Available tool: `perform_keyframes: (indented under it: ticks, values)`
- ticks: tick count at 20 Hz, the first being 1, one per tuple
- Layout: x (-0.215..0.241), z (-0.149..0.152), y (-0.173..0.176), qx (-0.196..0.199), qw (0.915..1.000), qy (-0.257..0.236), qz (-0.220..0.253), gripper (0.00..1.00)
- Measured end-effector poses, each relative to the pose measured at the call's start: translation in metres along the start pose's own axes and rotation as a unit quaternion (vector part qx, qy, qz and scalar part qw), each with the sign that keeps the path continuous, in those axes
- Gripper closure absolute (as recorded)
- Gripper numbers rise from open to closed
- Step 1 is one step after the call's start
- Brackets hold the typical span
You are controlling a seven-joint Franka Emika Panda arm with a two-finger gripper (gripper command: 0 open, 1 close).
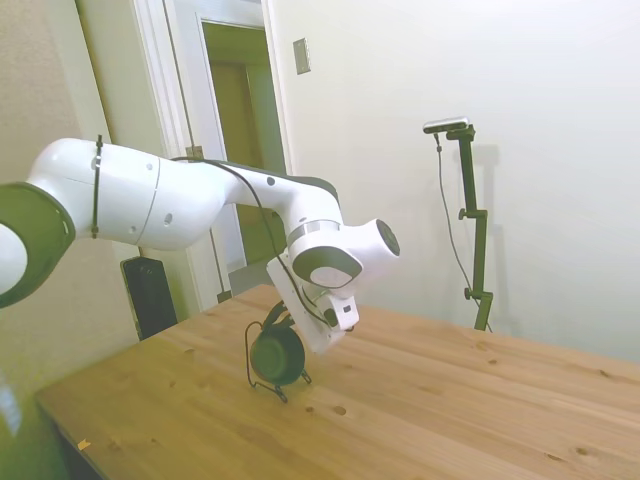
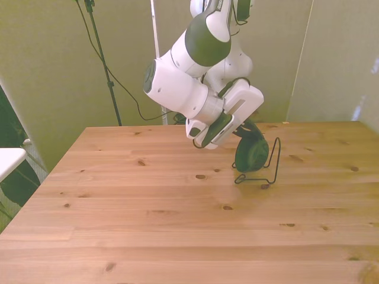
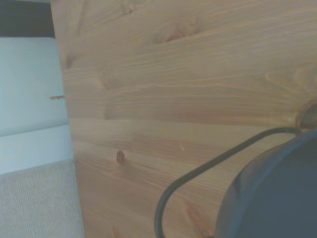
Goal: Load the bowl
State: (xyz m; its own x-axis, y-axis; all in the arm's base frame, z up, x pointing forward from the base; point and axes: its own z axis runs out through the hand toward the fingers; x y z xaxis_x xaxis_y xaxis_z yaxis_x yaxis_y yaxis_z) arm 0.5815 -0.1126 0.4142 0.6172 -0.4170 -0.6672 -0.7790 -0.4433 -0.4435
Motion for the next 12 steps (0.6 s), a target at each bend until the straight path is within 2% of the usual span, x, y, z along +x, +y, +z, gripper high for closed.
perform_keyframes:
  ticks: [2,6,8,12]
  values:
    - [-0.011,-0.013,0.004,0.008,0.9999,0.006,-0.004,1.00]
    - [-0.033,-0.062,0.021,0.031,0.9994,0.015,-0.009,1.00]
    - [-0.035,-0.078,0.024,0.043,0.9990,0.012,-0.011,1.00]
    - [-0.023,-0.067,0.015,0.041,0.9990,-0.007,-0.012,1.00]
